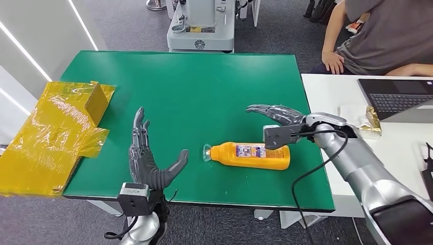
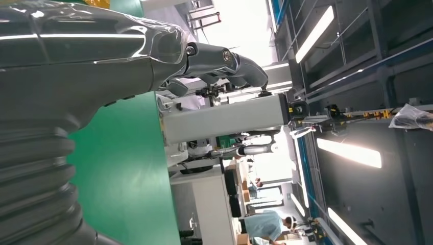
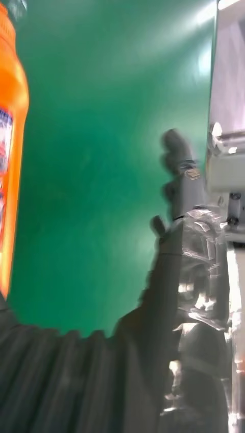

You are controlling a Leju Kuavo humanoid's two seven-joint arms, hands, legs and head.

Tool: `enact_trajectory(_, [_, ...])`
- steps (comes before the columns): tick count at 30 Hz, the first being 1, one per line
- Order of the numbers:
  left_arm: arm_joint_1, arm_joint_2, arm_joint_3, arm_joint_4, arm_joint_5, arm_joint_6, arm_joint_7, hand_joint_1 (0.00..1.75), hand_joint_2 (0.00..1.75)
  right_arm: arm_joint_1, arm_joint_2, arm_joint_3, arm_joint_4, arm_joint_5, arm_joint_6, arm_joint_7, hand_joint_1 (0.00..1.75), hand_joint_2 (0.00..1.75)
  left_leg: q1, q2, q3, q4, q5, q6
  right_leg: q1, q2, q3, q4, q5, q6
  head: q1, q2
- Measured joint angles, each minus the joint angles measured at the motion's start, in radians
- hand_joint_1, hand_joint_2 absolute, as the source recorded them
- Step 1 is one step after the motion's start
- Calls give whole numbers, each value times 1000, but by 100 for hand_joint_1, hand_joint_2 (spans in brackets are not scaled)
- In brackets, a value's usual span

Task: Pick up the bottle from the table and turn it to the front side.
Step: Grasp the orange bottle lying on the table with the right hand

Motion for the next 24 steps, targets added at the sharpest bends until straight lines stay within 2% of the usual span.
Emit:
enact_trajectory(4, [10, 2, -1, 0, -4, 2, 0, 0, 175, -38, 60, 67, 120, 1, -24, -1, 0, 175, 0, -2, -2, 0, 0, 0, 1, -2, 0, 0, 0, 0, 0, 0])
enact_trajectory(9, [14, 7, -2, 0, -6, 1, 0, 0, 175, -51, 96, 107, 193, 2, -34, -3, 0, 175, 0, -2, -2, 0, 0, 0, 0, -2, 0, -1, -1, 1, 0, 0])
enact_trajectory(24, [29, 6, -2, 0, -31, -23, 0, 0, 175, -13, 103, 179, 286, 0, -44, -7, 0, 175, 0, -2, -3, 1, 0, 1, 0, -2, -1, -2, -1, 1, 0, 0])
